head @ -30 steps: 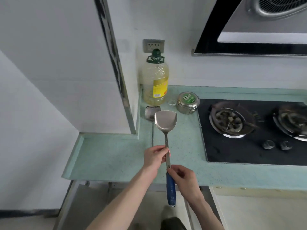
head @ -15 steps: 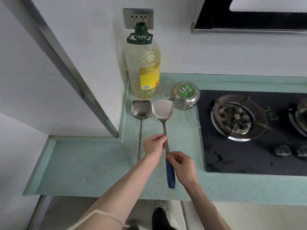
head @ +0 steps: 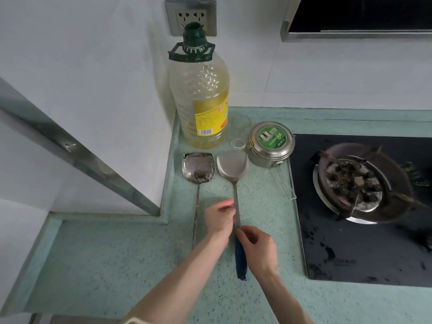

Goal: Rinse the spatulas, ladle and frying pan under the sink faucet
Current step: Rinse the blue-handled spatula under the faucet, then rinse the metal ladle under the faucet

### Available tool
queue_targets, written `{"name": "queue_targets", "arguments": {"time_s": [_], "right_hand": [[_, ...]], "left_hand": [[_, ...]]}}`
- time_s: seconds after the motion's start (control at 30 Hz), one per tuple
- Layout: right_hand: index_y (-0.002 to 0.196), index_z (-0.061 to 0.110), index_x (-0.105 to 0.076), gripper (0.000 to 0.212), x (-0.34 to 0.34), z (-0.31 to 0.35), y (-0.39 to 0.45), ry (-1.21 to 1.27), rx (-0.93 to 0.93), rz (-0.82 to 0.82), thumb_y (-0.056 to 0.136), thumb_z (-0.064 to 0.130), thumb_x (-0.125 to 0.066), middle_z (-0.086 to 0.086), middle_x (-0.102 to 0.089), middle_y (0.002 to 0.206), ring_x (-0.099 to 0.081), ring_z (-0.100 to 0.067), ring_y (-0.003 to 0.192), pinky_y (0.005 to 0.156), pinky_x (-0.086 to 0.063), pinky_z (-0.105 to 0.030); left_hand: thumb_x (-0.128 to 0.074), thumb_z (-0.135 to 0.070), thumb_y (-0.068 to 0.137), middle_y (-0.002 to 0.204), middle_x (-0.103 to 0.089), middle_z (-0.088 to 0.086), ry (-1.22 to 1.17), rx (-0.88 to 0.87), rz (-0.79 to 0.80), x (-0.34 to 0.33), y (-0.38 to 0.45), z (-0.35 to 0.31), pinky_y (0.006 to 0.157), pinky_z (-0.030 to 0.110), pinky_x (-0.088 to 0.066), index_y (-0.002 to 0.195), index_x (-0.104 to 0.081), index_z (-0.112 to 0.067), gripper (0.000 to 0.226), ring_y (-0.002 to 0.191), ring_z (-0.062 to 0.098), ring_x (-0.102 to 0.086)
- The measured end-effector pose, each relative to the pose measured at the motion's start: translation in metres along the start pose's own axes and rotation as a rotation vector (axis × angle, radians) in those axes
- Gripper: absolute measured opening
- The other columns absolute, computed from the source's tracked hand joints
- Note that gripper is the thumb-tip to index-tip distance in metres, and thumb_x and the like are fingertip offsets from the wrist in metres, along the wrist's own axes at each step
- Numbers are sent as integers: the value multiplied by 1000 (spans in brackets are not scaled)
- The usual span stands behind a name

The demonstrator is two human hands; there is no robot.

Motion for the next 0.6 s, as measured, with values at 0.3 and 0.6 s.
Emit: {"name": "queue_targets", "arguments": {"time_s": [0.3, 0.6], "right_hand": [[107, 22, -79, 16, -1, 3, 1, -129, 47, -117, 98, 30, -69, 5, -70, 98, -68, -9, 83, 79, -54, -27], [105, 29, -78, 25, -3, 10, -1, -440, 42, -176, 101, 45, -59, 6, -65, 96, -61, -15, 75, 64, -51, -30]], "left_hand": [[-55, -3, 99, 137, -65, -1, 125, -42, 39, -14, -10, -10, 100, 20, -40, 136, -64, -10, 38, 127, 15, -59], [-48, 7, 95, 140, -61, 0, 161, -64, 72, -13, -16, -6, 108, 24, -39, 140, -60, -9, 49, 129, 13, -56]]}}
Point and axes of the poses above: each hand's wrist, its own y-axis towards the middle knuckle, its own x-axis out of the back of the hand, z = x × y, the point moved 5 cm from there along y, towards the middle knuckle
